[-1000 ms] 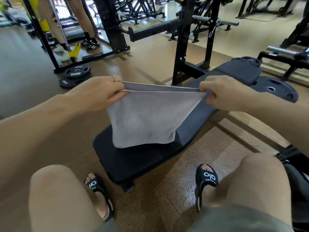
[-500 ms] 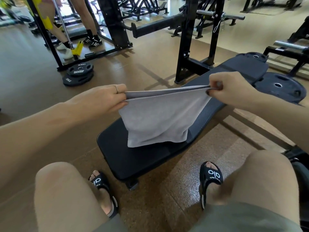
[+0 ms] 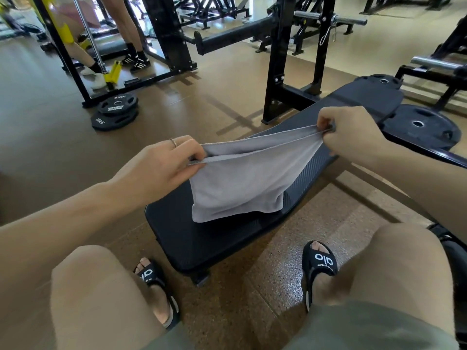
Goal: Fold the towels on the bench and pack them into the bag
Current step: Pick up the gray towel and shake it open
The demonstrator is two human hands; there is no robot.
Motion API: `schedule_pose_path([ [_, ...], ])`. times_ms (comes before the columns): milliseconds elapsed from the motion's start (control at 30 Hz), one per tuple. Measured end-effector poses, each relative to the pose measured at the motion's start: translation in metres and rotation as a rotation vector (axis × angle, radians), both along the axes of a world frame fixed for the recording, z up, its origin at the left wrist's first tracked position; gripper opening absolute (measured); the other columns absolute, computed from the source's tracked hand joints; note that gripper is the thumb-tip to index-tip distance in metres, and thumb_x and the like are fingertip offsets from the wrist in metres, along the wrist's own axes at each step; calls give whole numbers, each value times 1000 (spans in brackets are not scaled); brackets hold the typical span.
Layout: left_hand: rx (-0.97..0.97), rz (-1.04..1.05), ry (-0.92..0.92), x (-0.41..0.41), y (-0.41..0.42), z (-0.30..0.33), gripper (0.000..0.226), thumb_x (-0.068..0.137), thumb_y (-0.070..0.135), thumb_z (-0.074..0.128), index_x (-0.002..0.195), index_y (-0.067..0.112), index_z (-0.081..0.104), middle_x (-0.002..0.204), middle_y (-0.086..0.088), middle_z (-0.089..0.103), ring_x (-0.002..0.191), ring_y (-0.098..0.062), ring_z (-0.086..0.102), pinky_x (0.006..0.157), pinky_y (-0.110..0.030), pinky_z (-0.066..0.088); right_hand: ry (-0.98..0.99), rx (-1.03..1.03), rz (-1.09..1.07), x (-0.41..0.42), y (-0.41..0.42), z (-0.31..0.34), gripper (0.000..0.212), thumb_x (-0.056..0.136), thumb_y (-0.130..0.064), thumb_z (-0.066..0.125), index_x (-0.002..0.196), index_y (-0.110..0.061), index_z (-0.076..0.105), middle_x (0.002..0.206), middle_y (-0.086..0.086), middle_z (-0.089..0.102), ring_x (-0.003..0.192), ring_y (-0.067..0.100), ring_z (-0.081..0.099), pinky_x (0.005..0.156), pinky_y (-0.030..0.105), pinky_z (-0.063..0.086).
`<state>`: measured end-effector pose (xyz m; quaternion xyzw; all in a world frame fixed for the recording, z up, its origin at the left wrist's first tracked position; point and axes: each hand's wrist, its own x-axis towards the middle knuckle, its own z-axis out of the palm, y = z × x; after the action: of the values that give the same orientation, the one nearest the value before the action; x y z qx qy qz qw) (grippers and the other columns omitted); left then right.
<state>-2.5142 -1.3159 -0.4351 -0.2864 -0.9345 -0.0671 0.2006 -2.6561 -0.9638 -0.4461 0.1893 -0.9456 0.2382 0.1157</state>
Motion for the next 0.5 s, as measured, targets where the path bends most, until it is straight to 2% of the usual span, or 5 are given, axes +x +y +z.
schedule_pose_path([
  [67, 74, -8, -2, -2, 0, 2, 9, 101, 16, 61, 97, 8, 61, 103, -1, 56, 82, -18, 56, 75, -34, 50, -33, -32, 16, 2, 0, 1, 17, 79, 2, 54, 81, -13, 61, 70, 7, 66, 60, 21, 67, 57, 29, 53],
  [133, 66, -21, 8, -4, 0, 3, 8, 99, 13, 65, 96, 6, 64, 106, -3, 56, 82, -18, 56, 77, -36, 51, -20, -20, 39, 5, 0, 1, 6, 80, -6, 62, 78, -12, 60, 72, 8, 65, 68, 25, 61, 60, 31, 47],
  [200, 43, -36, 7, -5, -2, 3, 11, 101, 17, 65, 96, 7, 65, 107, -2, 56, 81, -19, 57, 75, -38, 53, -14, -14, 64, 6, 0, -1, 12, 84, -13, 66, 74, -10, 59, 72, 10, 64, 70, 27, 58, 62, 34, 47],
  [333, 80, 11, 24, -9, -8, 5, 22, 99, 32, 63, 88, 13, 64, 94, 5, 58, 79, -17, 58, 68, -41, 53, -8, -25, 100, 4, 3, -2, 21, 90, -13, 62, 70, -9, 55, 71, 12, 68, 74, 31, 68, 72, 47, 59],
  [500, 86, 91, 32, -18, -18, 9, 29, 99, 41, 59, 85, 16, 62, 86, 11, 56, 74, -18, 57, 65, -44, 52, -9, -36, 110, 5, 2, 3, 21, 92, -11, 59, 71, -12, 55, 71, 13, 67, 73, 34, 69, 70, 52, 59],
])
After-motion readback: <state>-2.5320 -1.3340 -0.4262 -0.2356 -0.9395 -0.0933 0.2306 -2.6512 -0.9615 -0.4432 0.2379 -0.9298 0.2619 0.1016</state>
